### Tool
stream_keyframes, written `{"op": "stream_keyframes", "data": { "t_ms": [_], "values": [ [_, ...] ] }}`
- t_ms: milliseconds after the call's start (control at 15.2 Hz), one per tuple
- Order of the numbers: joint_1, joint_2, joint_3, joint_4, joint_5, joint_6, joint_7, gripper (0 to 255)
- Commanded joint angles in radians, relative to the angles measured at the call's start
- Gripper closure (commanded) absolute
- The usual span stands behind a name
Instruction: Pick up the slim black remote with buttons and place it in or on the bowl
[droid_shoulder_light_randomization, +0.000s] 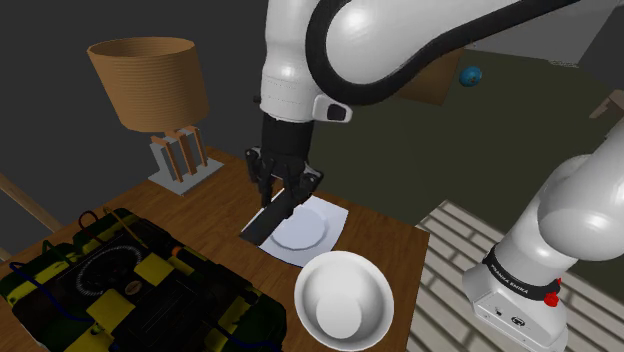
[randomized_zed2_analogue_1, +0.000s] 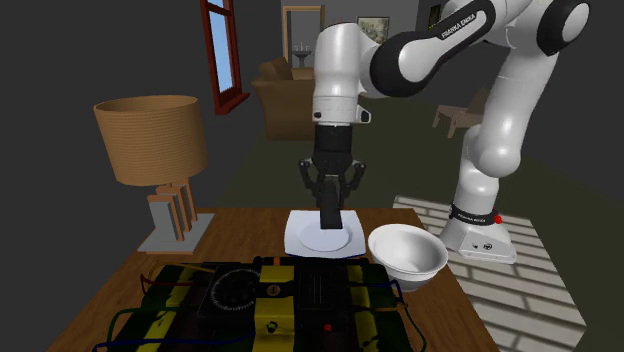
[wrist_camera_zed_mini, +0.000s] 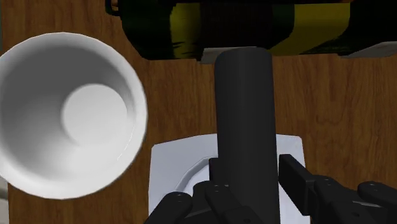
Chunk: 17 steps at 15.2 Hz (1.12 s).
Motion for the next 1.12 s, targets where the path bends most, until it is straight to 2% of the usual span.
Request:
{"op": "stream_keyframes", "data": {
  "t_ms": [0, 462, 594, 660, 1056],
  "values": [
    [0.024, -0.073, 0.003, -0.058, 0.053, -0.002, -0.002, 255],
    [0.144, -0.301, 0.013, -0.229, 0.203, -0.023, 0.030, 255],
    [0.184, -0.361, 0.018, -0.268, 0.239, -0.034, 0.050, 255],
    [0.221, -0.414, 0.026, -0.301, 0.270, -0.045, 0.073, 255],
    [0.222, -0.376, 0.061, -0.353, 0.292, 0.045, 0.057, 255]
  ]
}}
